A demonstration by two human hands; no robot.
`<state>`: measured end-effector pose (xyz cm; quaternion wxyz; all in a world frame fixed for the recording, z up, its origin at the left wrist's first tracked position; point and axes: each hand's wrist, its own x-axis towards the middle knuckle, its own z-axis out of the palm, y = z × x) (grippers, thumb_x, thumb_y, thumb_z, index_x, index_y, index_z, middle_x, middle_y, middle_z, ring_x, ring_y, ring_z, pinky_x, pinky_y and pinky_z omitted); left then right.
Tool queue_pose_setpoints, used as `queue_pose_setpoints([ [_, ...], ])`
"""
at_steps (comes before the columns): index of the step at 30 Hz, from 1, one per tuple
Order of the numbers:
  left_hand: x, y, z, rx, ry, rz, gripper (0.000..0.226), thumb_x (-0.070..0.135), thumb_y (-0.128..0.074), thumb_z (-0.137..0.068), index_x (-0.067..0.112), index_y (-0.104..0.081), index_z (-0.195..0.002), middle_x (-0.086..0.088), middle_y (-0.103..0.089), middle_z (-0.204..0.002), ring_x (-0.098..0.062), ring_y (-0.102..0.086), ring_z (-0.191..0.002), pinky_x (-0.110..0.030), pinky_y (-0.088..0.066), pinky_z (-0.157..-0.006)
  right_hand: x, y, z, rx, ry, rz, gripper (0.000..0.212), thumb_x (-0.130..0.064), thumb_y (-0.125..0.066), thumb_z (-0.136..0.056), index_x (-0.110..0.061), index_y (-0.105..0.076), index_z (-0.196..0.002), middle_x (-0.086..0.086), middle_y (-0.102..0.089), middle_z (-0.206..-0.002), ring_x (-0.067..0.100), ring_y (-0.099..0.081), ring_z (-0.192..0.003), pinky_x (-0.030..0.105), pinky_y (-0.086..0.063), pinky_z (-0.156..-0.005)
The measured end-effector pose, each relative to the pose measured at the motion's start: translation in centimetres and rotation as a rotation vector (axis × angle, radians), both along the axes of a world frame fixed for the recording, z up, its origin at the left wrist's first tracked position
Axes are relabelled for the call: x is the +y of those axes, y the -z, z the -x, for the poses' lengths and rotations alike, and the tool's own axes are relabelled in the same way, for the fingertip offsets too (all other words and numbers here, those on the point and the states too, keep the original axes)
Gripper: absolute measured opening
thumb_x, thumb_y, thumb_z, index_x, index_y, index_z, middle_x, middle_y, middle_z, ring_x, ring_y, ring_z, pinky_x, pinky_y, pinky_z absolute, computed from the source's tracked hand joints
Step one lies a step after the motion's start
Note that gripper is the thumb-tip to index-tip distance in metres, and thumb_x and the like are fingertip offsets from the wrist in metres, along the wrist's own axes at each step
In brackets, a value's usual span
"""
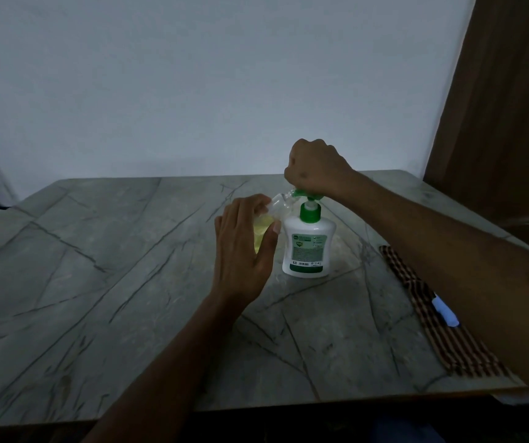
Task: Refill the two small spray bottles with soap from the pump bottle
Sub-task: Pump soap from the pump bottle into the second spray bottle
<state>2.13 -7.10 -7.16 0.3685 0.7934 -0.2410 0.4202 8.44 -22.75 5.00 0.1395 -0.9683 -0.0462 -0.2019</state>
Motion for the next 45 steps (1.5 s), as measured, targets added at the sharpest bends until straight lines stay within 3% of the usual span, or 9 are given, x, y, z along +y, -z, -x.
queue_pose_setpoints([
  [9,0.1,0.0,-0.2,0.014,-0.007,-0.010,0.029,0.030,-0.055,-0.096,0.014,-0.056,-0.121,0.000,-0.058,-0.115,-0.015,-0.053,-0.104,-0.033,-0.041,-0.088,0.2,0.7,-0.2,0.018,0.036,-0.028,0.018,-0.011,-0.056,-0.090,-0.004,-0.065,-0.104,0.004,-0.051,-0.077,0.019,-0.049,-0.066,0.037,-0.052,-0.072],
  [14,0.0,0.0,0.0,0.012,-0.001,-0.001,0.029,0.028,-0.056,-0.097,0.015,-0.054,-0.122,0.000,-0.058,-0.115,-0.013,-0.053,-0.103,-0.035,-0.042,-0.087,-0.1,-0.3,0.3,-0.030,-0.006,0.040,0.009,-0.015,-0.057,-0.093,-0.007,-0.059,-0.098,0.005,-0.052,-0.082,0.024,-0.053,-0.077,0.033,-0.042,-0.067],
  [18,0.0,0.0,-0.1,0.002,-0.002,-0.005,0.027,0.027,-0.056,-0.097,0.015,-0.055,-0.121,0.001,-0.057,-0.114,-0.013,-0.052,-0.102,-0.036,-0.043,-0.086,0.0,0.4,-0.1,-0.015,0.025,-0.005,0.011,-0.014,-0.058,-0.093,-0.006,-0.063,-0.098,0.005,-0.054,-0.080,0.023,-0.055,-0.072,0.038,-0.053,-0.073],
  [23,0.1,0.0,0.0,0.016,-0.007,-0.012,0.028,0.029,-0.054,-0.097,0.014,-0.056,-0.121,0.000,-0.059,-0.115,-0.015,-0.054,-0.104,-0.034,-0.041,-0.089,0.3,0.7,-0.1,-0.018,0.030,0.008,0.007,-0.014,-0.059,-0.093,-0.008,-0.062,-0.095,0.003,-0.052,-0.076,0.021,-0.055,-0.071,0.035,-0.051,-0.070],
  [29,-0.1,0.0,0.0,0.022,-0.010,-0.003,0.030,0.030,-0.054,-0.097,0.015,-0.056,-0.122,0.000,-0.059,-0.116,-0.012,-0.053,-0.104,-0.020,-0.035,-0.090,-0.1,0.3,0.1,-0.063,0.024,0.010,0.008,-0.014,-0.057,-0.093,-0.007,-0.059,-0.095,0.004,-0.050,-0.080,0.024,-0.054,-0.075,0.035,-0.047,-0.069],
  [34,0.1,0.0,-0.1,0.007,-0.001,-0.011,0.029,0.028,-0.054,-0.096,0.014,-0.056,-0.122,0.000,-0.059,-0.115,-0.014,-0.054,-0.104,-0.029,-0.039,-0.089,0.1,1.4,-0.1,-0.074,0.040,-0.060,0.014,-0.015,-0.058,-0.095,-0.007,-0.066,-0.104,0.009,-0.061,-0.094,0.024,-0.058,-0.080,0.037,-0.054,-0.073],
  [40,0.0,0.0,-0.1,0.012,-0.002,-0.012,0.029,0.030,-0.053,-0.097,0.015,-0.055,-0.122,0.001,-0.058,-0.116,-0.013,-0.053,-0.104,-0.025,-0.037,-0.089,-0.1,0.2,0.1,-0.057,0.027,-0.009,0.012,-0.011,-0.056,-0.090,-0.005,-0.065,-0.096,0.008,-0.059,-0.085,0.027,-0.061,-0.078,0.038,-0.056,-0.072],
  [45,0.0,0.1,-0.2,0.000,0.007,-0.017,0.028,0.029,-0.053,-0.097,0.014,-0.056,-0.121,0.001,-0.058,-0.114,-0.015,-0.053,-0.103,-0.030,-0.039,-0.088,0.0,1.0,-0.2,-0.037,0.038,-0.043,0.015,-0.014,-0.057,-0.093,-0.005,-0.066,-0.100,0.011,-0.064,-0.094,0.027,-0.060,-0.080,0.039,-0.057,-0.074],
])
